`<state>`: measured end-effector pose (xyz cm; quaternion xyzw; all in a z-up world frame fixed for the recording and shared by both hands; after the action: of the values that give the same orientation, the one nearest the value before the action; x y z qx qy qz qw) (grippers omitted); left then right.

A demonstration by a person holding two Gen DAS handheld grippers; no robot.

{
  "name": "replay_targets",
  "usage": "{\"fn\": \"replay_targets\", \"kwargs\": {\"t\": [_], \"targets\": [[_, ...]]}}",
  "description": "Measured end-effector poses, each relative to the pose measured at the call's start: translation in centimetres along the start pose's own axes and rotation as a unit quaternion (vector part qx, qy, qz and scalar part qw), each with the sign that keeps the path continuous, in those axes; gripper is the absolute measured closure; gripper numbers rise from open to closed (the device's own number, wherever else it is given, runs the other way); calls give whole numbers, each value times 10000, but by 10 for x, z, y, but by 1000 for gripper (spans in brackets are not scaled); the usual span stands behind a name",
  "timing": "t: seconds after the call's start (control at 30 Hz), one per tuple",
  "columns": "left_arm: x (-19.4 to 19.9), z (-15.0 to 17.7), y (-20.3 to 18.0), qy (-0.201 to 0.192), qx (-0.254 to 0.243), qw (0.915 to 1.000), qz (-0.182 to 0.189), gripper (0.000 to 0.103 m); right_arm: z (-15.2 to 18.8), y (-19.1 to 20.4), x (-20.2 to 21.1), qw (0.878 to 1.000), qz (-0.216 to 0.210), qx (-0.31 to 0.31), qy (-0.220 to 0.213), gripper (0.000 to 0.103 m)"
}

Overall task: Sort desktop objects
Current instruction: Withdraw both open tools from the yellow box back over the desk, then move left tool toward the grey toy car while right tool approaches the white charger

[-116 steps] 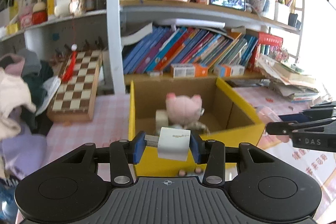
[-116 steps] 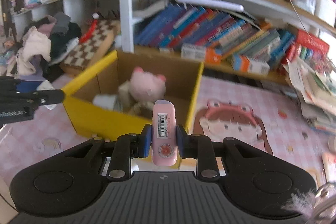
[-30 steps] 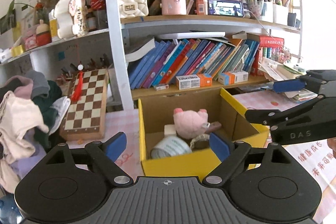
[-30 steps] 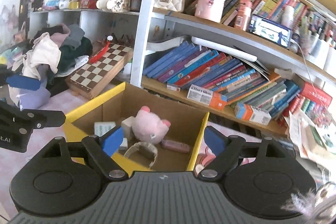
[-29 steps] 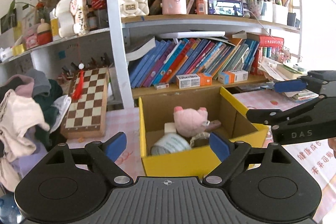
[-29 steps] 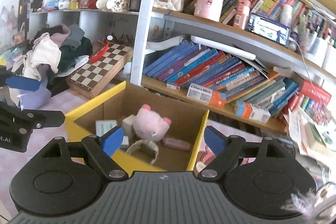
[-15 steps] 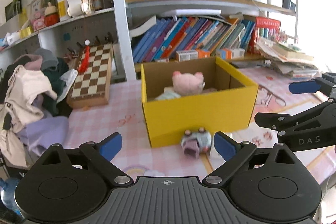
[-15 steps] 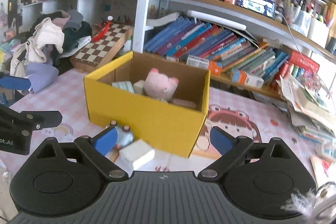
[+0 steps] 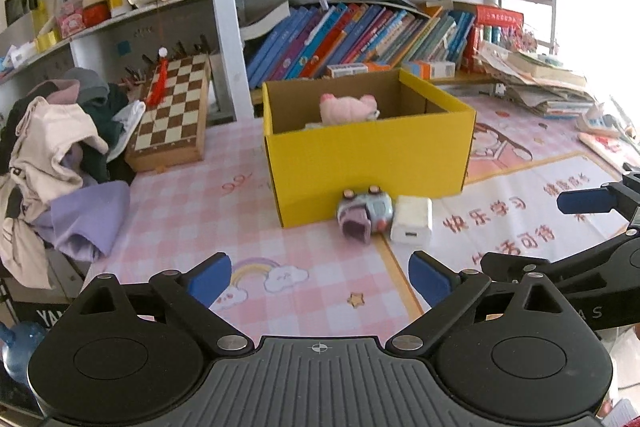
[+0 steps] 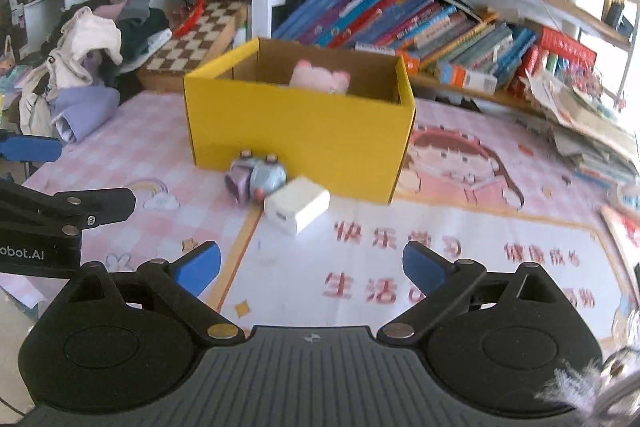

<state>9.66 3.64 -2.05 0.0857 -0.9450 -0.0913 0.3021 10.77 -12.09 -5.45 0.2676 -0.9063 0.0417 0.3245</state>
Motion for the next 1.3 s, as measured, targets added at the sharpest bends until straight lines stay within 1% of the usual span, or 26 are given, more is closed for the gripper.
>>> {"fn": "replay_targets", "kwargs": {"t": [0.2, 0.4, 0.6, 0.83, 1.3], "targets": [[0, 9, -2, 117, -83, 9999, 78, 6, 8, 3, 1, 9998, 69, -144, 73, 4], [-3, 18, -1, 253, -91, 9996, 122, 6, 14, 5, -2, 9996, 93, -120, 235, 4], [-8, 23, -3, 360, -95, 9993, 70, 6, 16, 6, -8, 9993, 109, -95, 345, 6], [-14, 19, -3, 370, -26, 9993, 87, 7, 8, 2, -18, 9991, -21, -53, 429, 9], [-42, 6, -2, 556, 252, 9981, 4, 6, -16, -14, -53, 9969, -318, 98, 711, 9]]}}
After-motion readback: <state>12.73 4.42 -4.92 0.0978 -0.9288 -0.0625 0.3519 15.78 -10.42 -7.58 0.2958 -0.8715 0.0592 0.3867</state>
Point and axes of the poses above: each gripper's, at about its wrist camera, not at the fingertips, and x roughly against the way its jaws point, y to its left, z to its underside, the point moved 2 cm from there along -x, roughly the way its jaws point, and after that the axes turned 14 degrees about -z, right-handed, at the moved point
